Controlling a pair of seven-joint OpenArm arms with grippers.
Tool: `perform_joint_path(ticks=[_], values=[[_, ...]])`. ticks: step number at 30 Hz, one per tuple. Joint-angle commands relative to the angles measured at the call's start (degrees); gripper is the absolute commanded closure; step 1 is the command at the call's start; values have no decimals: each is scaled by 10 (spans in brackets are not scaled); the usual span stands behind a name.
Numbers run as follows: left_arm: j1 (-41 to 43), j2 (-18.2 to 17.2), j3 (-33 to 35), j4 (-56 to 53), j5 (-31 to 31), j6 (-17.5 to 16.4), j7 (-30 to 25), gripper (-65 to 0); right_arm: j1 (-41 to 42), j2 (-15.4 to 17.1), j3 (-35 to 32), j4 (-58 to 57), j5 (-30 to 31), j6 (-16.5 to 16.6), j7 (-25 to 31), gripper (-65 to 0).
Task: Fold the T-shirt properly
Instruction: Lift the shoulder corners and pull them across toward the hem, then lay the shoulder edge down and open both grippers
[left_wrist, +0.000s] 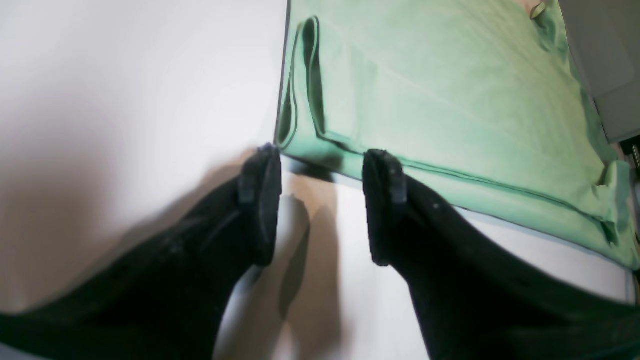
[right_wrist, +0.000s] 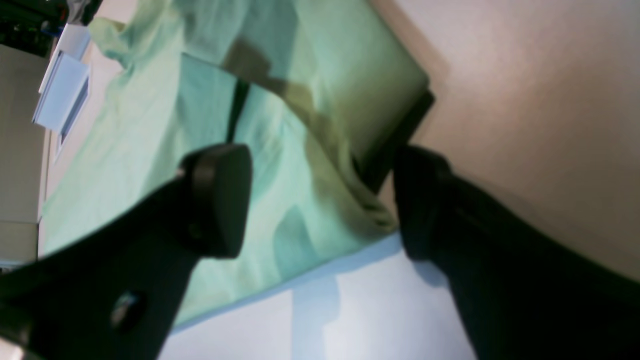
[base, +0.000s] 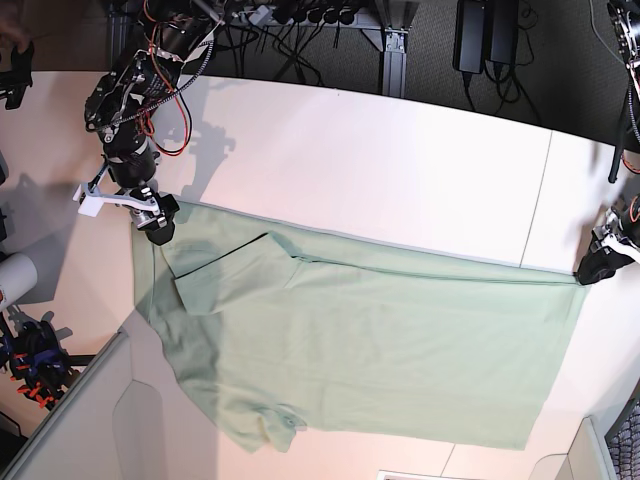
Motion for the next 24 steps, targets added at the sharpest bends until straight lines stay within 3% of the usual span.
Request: perform_joint_path(ticks=[1, 9, 16, 24], values=[[-13, -3, -1, 8, 2, 3, -7, -303, 2, 3, 0, 0, -8, -7, -18, -446], [-28, 27, -1, 8, 17, 4, -13, -303, 2, 3, 0, 0, -8, -7, -18, -446], [-38, 29, 1, -11, 32, 14, -28, -303, 11, 3, 0, 0, 10, -7, -17, -446], [-71, 29, 1, -66, 32, 15, -40, -303, 40, -4, -14, -16, -11, -7, -10, -446]])
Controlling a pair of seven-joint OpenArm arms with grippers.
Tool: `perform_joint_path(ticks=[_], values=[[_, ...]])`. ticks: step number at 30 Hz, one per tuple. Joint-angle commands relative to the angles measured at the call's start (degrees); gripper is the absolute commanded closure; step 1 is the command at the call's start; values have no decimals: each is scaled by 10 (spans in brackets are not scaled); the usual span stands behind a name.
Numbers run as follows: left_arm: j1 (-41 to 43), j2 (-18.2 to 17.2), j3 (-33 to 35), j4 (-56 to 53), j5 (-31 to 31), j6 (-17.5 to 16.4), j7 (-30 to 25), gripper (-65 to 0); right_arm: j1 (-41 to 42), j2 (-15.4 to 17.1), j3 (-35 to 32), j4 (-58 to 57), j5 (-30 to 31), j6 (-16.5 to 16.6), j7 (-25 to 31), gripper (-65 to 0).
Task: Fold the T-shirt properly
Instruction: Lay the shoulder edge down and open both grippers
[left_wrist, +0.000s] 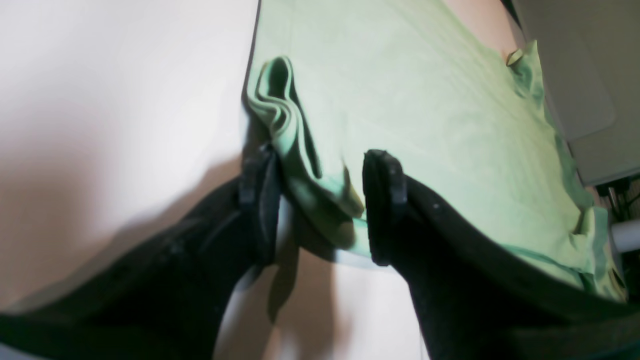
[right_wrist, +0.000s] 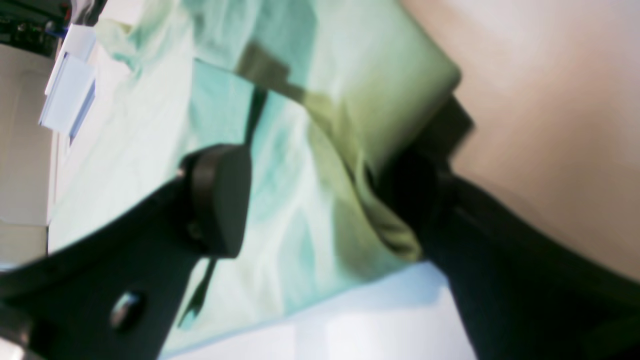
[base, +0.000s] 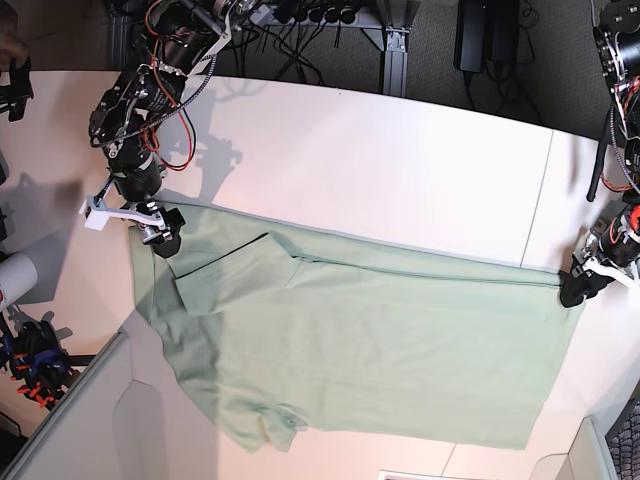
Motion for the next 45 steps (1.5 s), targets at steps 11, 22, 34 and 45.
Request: perform_joint_path(ticks=[11, 22, 34, 45], values=[[-7, -8, 0, 3, 55, 4, -4, 0, 6, 1, -18, 1, -7, -2, 15, -57], [5, -20, 0, 13, -14, -29, 45, 0, -13, 9, -17, 29, 45, 16, -48, 0], [170, -54, 0, 210, -64, -29, 77, 0, -161, 15, -16, 201, 78, 18, -79, 0], [304, -57, -1, 333, -71, -29, 77, 0, -276, 34, -16, 277, 90, 19, -80, 0]])
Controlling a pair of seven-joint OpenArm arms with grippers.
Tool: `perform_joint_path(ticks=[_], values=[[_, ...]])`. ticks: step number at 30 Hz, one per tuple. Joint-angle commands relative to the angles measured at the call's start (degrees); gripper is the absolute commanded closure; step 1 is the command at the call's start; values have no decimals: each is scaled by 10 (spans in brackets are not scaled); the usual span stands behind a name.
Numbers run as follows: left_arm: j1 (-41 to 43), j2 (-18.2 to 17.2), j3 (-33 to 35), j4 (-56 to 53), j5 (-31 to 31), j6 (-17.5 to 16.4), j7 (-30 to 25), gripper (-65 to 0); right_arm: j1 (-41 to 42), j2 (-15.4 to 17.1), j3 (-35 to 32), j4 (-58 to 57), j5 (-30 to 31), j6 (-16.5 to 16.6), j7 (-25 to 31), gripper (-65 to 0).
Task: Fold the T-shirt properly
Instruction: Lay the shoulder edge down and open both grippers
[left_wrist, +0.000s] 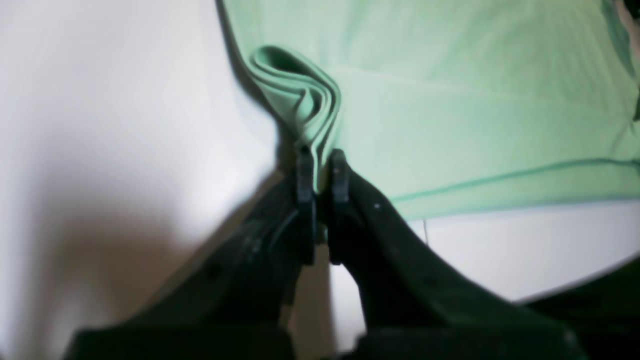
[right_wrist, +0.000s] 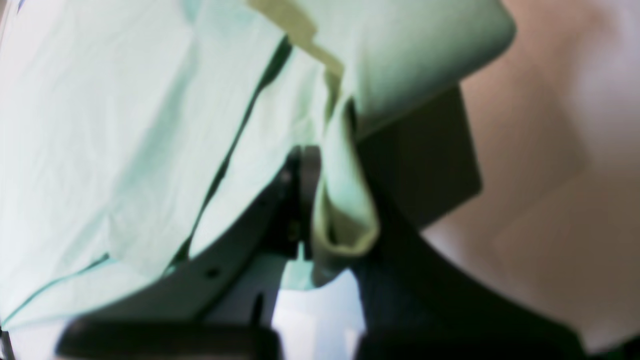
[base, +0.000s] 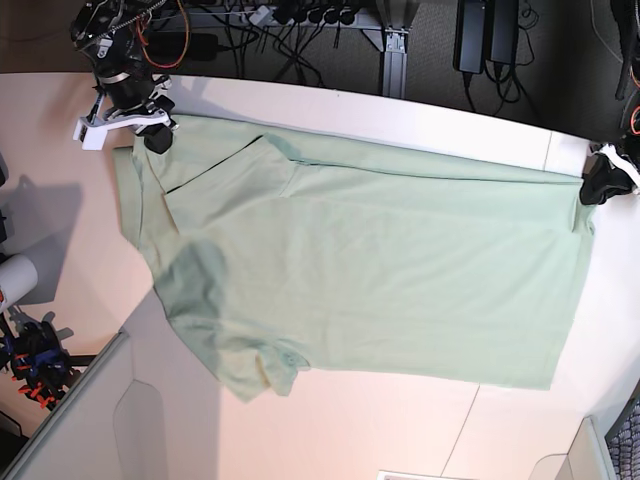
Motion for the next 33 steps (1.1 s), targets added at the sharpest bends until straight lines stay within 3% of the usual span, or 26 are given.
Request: perform_joint_path(ticks=[1, 13, 24, 25, 27, 29, 31, 33], values=[[5, -9, -4, 18, -11, -8, -10, 0, -6, 7, 2, 17, 10, 6, 9, 0], [71, -8, -11, 45, -9, -8, -6, 0, -70, 15, 2, 24, 10, 6, 9, 0], [77, -8, -31, 45, -9, -8, -26, 0, -67, 14, 2, 24, -4, 6, 26, 0], [77, -8, -31, 45, -9, -8, -26, -13, -67, 14, 2, 24, -7, 6, 26, -16], [77, -8, -31, 45, -10, -8, -31, -118, -67, 14, 2, 24, -17, 6, 26, -182], [77, -8, -31, 45, -13, -8, -37, -220, -67, 14, 2, 24, -28, 6, 26, -302], [79, -9, -31, 45, -23, -8, -36, -293, -67, 14, 2, 24, -32, 6, 26, -330], [83, -12, -31, 45, -35, -8, -28, -307, -67, 15, 2, 24, -39, 6, 26, -330]])
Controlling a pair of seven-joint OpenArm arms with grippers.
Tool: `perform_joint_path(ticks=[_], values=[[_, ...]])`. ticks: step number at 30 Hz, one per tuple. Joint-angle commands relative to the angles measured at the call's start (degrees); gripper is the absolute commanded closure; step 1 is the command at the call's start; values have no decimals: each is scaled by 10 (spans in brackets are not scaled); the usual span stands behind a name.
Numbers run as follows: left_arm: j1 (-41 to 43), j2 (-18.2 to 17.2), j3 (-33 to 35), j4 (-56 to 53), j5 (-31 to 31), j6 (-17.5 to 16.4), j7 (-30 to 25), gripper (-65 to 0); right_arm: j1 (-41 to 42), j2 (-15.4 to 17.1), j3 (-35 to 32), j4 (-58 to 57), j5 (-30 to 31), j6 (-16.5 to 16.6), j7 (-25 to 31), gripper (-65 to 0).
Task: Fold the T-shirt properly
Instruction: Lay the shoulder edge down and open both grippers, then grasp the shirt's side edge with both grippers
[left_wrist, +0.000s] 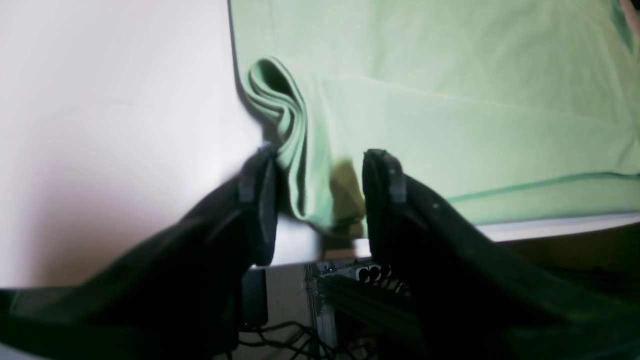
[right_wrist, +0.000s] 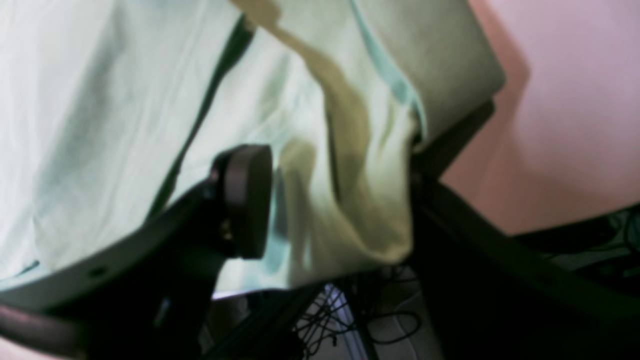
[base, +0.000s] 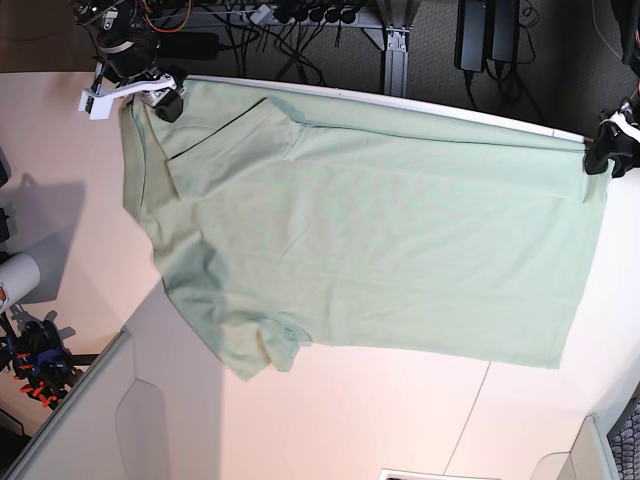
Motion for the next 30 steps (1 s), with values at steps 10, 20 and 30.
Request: perform_joint_path(ticks=[10, 20, 30], values=[[14, -15, -112, 82, -57, -8, 15, -307, 0, 28, 93, 54, 13, 5, 12, -330], [-173, -49, 1, 88, 80, 12, -52, -306, 30, 67, 97, 54, 11, 5, 14, -330], [-518, -33, 213, -384, 196, 56, -158, -306, 14, 67, 97, 54, 8, 5, 12, -330]])
